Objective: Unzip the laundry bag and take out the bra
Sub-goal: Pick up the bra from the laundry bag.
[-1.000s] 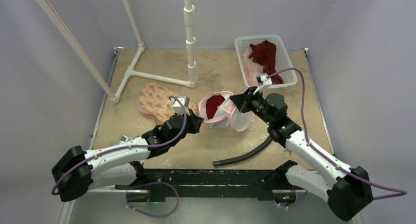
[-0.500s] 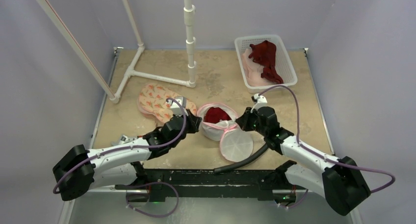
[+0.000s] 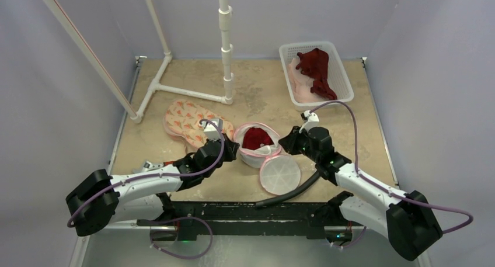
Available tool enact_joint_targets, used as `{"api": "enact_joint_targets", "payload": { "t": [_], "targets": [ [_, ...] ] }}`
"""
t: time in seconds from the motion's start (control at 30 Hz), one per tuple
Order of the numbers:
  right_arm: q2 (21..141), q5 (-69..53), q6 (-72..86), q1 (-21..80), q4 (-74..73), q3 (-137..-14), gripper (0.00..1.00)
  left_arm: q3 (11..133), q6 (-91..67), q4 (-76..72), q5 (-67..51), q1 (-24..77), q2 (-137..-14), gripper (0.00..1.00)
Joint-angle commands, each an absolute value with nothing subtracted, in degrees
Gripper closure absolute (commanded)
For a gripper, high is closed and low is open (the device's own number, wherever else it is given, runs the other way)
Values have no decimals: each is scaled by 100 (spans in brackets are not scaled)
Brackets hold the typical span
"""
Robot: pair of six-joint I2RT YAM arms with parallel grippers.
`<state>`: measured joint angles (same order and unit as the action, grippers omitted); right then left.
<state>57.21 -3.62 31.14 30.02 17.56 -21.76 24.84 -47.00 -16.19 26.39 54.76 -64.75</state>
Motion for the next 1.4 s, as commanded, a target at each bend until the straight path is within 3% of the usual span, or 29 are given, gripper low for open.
{"api": "enact_joint_targets", "payload": {
  "t": [0.0,0.07,0.43,0.63,1.07,1.37],
  "targets": [
    [5643,-435,3192,2990,2028,-2206,89,2452,-4765,-1864,2543,5460,-6367,100],
    [5609,-399,3184,2988,1977,-2288,100,2450,-4773,-1863,2519,5465,-6346,100],
    [4612,-745,2848,2990,1546,-3024,100,2449,-4725,-1890,2758,5462,-6082,100],
    [4729,-630,2519,2989,1319,-3573,100,2838,-4327,-1839,3092,5463,-5715,100],
    [4652,-169,3034,2989,2094,-1634,100,2108,-4920,-1899,2604,5467,-6099,100],
    [4518,-363,2977,2995,1988,-1645,100,3206,-3738,-371,2485,5466,-5298,59]
  ]
}}
